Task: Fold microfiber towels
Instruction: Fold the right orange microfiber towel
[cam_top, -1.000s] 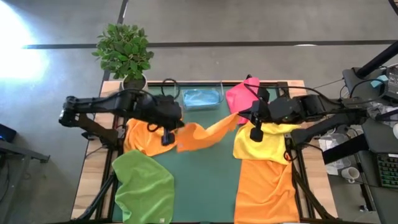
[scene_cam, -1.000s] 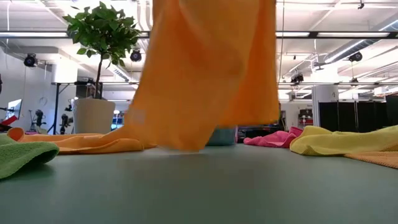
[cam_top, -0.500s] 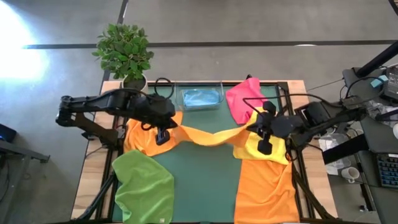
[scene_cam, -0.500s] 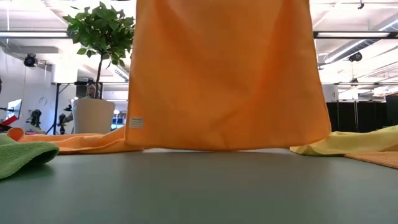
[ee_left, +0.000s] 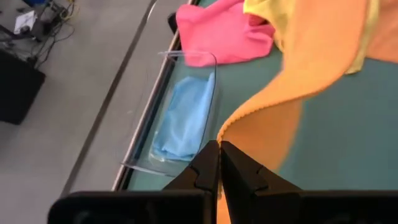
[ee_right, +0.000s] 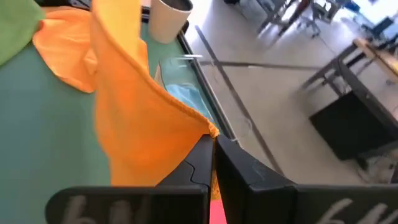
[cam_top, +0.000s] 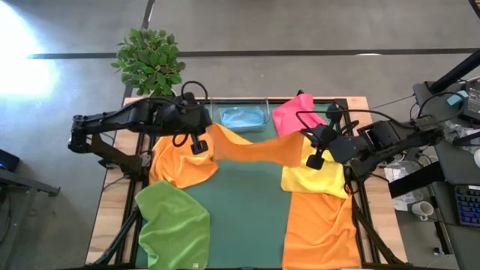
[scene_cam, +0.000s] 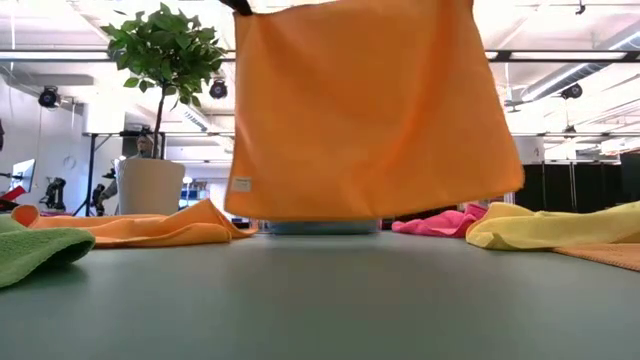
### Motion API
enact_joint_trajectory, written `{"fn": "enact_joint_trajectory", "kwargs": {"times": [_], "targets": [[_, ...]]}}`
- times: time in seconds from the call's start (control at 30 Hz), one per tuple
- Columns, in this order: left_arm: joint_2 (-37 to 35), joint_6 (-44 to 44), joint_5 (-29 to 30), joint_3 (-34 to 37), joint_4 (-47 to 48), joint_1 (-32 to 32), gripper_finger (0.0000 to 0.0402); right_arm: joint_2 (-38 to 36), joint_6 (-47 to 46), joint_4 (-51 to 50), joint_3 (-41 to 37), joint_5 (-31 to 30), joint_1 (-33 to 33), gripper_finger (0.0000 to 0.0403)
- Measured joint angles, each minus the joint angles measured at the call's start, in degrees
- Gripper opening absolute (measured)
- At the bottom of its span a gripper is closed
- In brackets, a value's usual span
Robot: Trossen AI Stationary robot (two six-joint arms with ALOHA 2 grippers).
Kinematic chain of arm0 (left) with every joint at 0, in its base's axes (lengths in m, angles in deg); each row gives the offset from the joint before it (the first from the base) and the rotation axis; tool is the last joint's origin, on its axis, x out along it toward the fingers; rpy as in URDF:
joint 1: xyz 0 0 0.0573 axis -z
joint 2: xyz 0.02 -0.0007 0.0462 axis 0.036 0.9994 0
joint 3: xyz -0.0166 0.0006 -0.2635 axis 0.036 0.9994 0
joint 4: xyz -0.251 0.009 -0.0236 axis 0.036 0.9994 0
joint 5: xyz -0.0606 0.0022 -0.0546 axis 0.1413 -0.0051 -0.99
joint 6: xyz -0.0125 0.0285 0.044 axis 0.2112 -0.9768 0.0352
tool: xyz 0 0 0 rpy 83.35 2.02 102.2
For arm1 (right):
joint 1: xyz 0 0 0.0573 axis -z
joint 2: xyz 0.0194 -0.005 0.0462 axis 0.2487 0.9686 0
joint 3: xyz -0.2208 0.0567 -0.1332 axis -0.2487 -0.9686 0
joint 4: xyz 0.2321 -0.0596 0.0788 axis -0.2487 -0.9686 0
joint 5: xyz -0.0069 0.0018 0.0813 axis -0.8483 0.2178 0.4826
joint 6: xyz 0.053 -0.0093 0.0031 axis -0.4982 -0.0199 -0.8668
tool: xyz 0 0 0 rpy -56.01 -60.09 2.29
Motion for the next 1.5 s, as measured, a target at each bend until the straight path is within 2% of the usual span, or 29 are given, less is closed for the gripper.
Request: {"fn": "enact_joint_trajectory", "kwargs": {"times": [0.1, 0.2, 0.37, 0.47, 0.73, 0.93, 1.17, 1.33, 1.5], "targets": [[0.0, 0.1, -0.6, -1.1, 0.1, 0.3, 0.0000, -0.3, 2.3, 2.2, 0.0, 1.9, -0.7, 0.0008], [-0.1, 4.1, -4.6, -2.5, 0.1, 1.7, 0.0000, -0.3, 3.4, 4.5, 0.0, 8.4, -2.6, 0.0008], [-0.2, 16.9, -22.4, -2.0, 0.5, 6.7, 0.0000, 1.2, -4.7, 7.0, -1.3, 18.9, -7.7, 0.0008], [0.5, 23.0, -27.4, 0.2, 0.4, 12.7, 0.0000, 3.5, -10.9, 8.2, -3.2, 21.2, -12.1, 0.0008], [3.6, 40.9, -27.6, 11.8, -0.1, 28.9, 0.0000, 13.5, -24.5, 16.0, -8.2, 21.6, -22.4, 0.0008], [5.4, 50.5, -28.6, 20.5, -7.1, 36.9, 0.0000, 22.4, -32.4, 22.6, -8.5, 24.2, -27.0, 0.0008], [8.6, 54.2, -28.8, 25.7, -15.2, 40.7, 0.0000, 32.3, -44.6, 22.7, -8.5, 24.2, -29.5, 0.0008], [11.7, 54.1, -28.8, 26.3, -15.1, 40.7, 0.0000, 37.9, -51.1, 22.8, -8.5, 24.1, -30.1, 0.0008], [13.1, 54.1, -28.0, 27.4, -14.6, 39.9, 0.0000, 39.4, -52.8, 21.7, -8.2, 24.0, -29.8, 0.0008]]}}
